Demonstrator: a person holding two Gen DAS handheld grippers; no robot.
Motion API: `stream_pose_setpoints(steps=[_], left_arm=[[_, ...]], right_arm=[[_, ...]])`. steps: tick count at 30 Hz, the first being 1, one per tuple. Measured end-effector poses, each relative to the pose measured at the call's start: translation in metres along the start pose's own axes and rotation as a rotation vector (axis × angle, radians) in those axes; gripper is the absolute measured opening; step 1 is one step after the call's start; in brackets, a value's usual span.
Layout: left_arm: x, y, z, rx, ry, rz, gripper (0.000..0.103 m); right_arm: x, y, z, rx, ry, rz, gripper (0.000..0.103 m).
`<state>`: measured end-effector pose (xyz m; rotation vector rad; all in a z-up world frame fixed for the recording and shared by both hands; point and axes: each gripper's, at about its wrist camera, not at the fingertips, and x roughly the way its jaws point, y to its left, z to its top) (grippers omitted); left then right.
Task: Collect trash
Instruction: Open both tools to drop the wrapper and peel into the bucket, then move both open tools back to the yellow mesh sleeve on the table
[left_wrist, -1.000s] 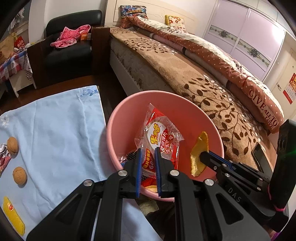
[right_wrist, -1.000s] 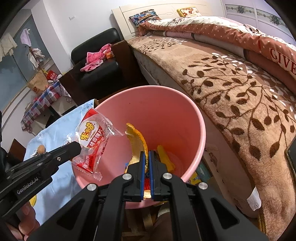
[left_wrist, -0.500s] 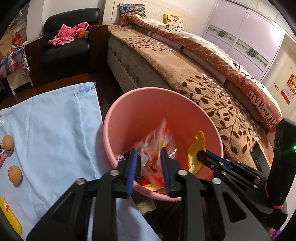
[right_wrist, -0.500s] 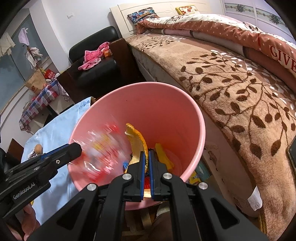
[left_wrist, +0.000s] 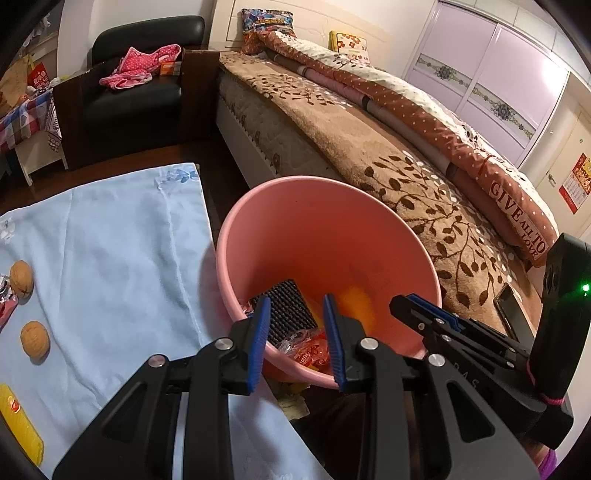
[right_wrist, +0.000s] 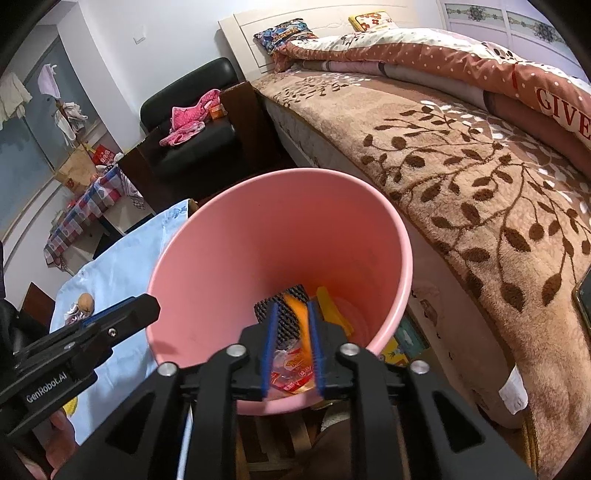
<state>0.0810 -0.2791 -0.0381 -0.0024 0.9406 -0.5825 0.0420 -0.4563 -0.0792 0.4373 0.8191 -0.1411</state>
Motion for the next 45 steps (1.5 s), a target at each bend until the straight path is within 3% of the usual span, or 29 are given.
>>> stream_pose_setpoints(steps=[12,22,35,45], left_arm=[[-0.027,0.009,-0.012,0.002,-0.029,-0.002,0.029],[-0.065,0.034,-0.030,-0.005,-0.070,0.039,0.029],[-0.109,0.091,-0.064,-0.061,-0.094,0.106,0.029],[-0.142,0.150,-0.093,-0.113,-0.126,0.200,0.029]], right_arm=[[-0.016,0.013,-0.003,-0.030,-0.020,0.027,0.021],[-0.030,0.052,-0.016,-0.104,-0.023,0.082,0.021],[-0.035,0.111,-0.047,-0.223,0.020,0.176,0.020],[-0.020,0.170,-0.081,-0.345,0.115,0.285,0.020]])
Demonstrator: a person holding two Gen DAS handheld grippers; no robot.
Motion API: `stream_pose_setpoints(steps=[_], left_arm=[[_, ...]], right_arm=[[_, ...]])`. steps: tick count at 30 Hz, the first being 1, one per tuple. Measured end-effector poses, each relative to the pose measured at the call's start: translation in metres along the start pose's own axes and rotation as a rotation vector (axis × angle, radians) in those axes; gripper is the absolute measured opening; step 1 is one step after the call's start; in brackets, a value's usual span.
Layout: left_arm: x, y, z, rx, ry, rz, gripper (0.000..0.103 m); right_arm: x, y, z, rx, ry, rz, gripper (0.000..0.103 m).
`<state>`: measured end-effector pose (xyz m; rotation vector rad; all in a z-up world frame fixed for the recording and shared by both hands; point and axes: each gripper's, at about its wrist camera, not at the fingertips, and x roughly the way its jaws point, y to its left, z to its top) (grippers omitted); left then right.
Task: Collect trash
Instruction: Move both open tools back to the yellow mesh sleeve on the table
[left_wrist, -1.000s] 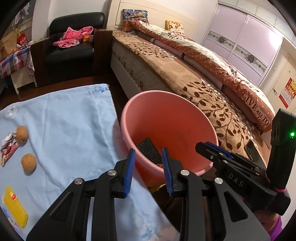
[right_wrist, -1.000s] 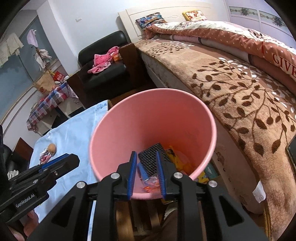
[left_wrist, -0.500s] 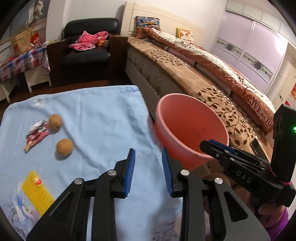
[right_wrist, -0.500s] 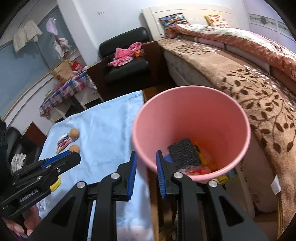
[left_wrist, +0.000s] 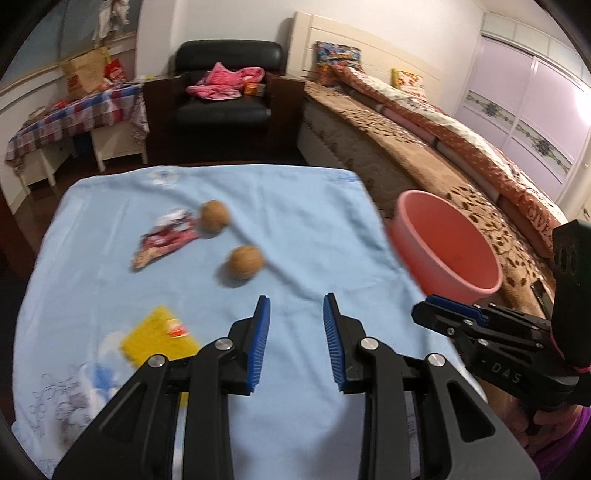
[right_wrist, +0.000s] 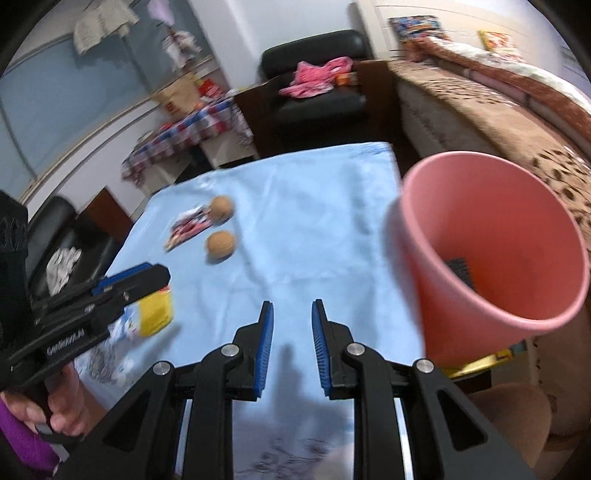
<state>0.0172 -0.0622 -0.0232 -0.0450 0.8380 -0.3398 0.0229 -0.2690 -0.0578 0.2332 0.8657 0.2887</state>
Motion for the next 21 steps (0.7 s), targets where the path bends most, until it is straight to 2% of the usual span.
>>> stream_pose_setpoints(steps=[14,21], left_arm=[[-0.025,0.105,-0.020,-0.140,-0.015,0.127,0.029],[-0.027,0.131,-0.027,-0.180,-0.006,0.148,0.029]], right_arm=[[0.057,0.093,-0.008,-0.204,0.138,0.142,0.020],[0.086,0.128,-0.002,-0.268,0.168,0.172,0.020]])
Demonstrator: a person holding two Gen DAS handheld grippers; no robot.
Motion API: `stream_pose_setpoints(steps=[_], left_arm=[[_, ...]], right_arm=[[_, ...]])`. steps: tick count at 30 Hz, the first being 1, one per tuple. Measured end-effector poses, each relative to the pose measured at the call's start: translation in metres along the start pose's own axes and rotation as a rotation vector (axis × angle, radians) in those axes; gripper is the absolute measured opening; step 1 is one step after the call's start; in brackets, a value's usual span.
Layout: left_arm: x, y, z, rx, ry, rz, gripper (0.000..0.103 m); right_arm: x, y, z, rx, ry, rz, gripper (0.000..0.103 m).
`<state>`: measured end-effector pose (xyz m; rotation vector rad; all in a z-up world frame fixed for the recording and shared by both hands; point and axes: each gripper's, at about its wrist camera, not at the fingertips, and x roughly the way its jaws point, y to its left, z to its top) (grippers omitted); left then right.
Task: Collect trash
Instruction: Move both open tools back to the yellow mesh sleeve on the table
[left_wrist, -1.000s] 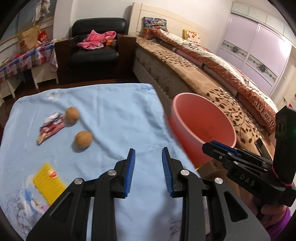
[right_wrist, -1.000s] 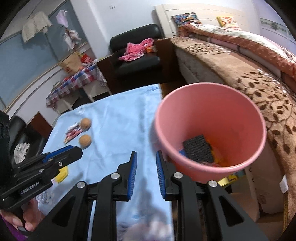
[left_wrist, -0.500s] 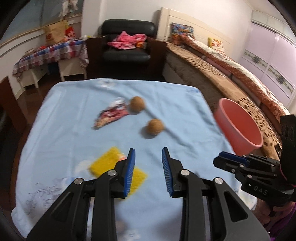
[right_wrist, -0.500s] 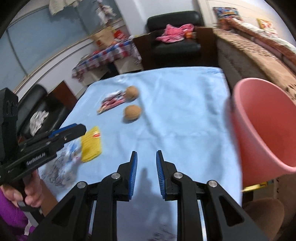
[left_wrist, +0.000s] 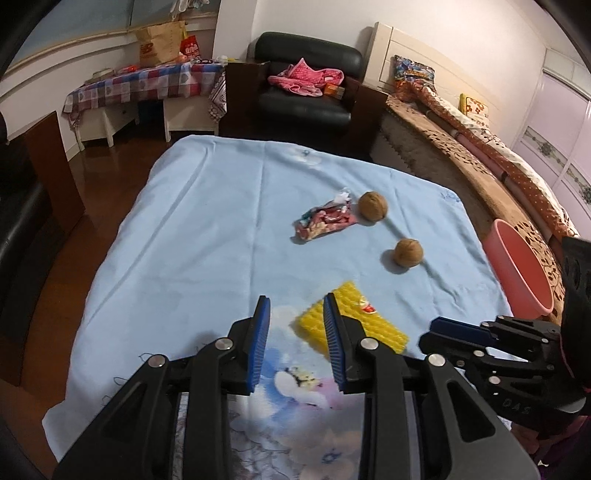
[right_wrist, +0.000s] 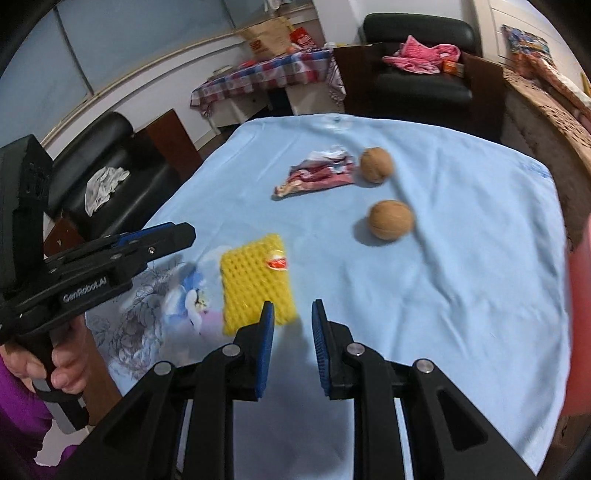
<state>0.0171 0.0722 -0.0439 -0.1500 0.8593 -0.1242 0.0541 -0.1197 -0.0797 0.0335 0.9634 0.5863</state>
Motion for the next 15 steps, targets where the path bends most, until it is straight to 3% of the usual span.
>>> stream_pose_setpoints(steps=[9,15], left_arm=[[0.008,0.008,0.006,-0.002,0.006,-0.007,0.029],[0.017,0.009,0.014,0.006,0.014,-0.010,0.029]], right_arm=[[0.032,0.003,0.014,-0.008,0.048,-0.023,0.021],[0.039,0.005,0.017,-0.004,0.051,0.002,0.027]])
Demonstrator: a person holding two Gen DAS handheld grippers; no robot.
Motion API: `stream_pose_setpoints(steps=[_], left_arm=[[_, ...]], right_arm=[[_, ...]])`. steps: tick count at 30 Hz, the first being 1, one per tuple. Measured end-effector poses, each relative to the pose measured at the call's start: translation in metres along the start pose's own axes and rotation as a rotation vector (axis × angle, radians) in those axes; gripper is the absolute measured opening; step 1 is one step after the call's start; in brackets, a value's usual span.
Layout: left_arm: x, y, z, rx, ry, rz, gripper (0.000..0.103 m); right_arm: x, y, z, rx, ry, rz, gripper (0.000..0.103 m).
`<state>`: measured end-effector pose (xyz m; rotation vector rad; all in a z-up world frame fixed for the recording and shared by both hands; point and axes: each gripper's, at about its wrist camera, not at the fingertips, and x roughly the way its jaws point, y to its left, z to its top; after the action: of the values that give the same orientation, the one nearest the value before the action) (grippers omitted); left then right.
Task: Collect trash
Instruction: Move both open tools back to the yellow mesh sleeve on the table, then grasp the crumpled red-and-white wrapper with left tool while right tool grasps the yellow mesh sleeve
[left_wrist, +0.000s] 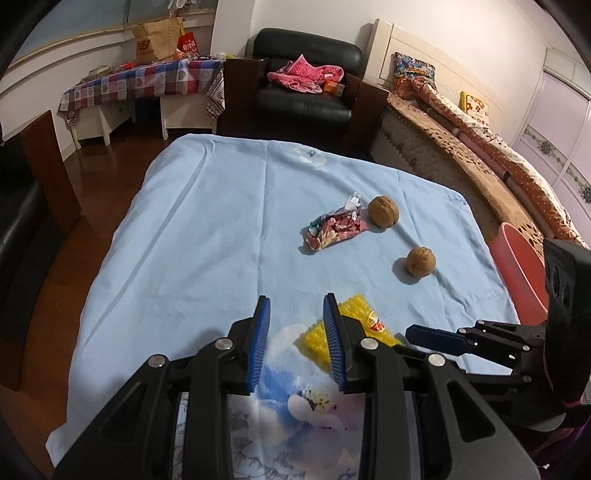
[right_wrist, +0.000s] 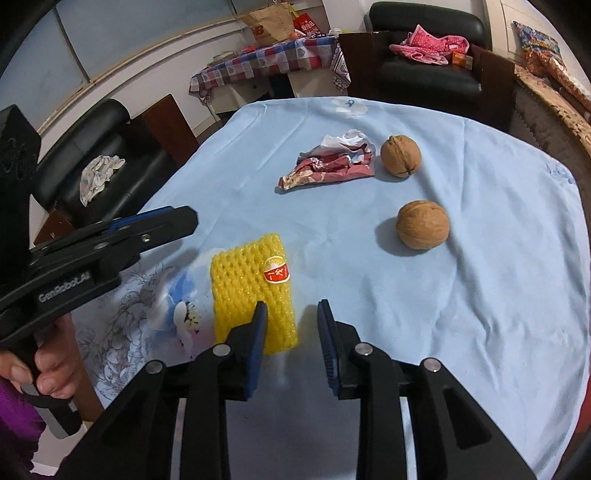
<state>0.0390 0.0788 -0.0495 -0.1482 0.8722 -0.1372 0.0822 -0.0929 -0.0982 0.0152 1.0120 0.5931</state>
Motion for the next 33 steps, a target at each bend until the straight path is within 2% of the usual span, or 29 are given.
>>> stream_pose_setpoints(steps=[5,13,17,19,24,33], left_arm=[[0.004,0.002,0.007,-0.004,-0.004,0.000,0.029],[0.013,0.001,0.018,0.001,0.003,-0.002,0.029],[0.026,-0.002,0.026,0.015,0.019,-0.018,0.029],[0.031,-0.004,0.030,0.021,0.031,-0.029,0.029],[0.050,-0.016,0.042,0.078,0.048,-0.024,0.029],[0.085,-0.032,0.073,0.211,0.072,-0.026,0.029]], right_arm=[[-0.007,0.001,0.004,0.006,-0.029,0.044,0.028],[0.007,0.012,0.004,-0.041,0.006,0.028,0.028],[0.007,0.020,0.002,-0.112,0.001,0.005,0.011],[0.005,0.022,0.002,-0.132,-0.002,-0.001,0.009],[-0.005,0.018,-0.003,-0.125,-0.014,0.014,0.008],[-0.029,-0.011,-0.006,-0.039,-0.034,0.020,0.008]])
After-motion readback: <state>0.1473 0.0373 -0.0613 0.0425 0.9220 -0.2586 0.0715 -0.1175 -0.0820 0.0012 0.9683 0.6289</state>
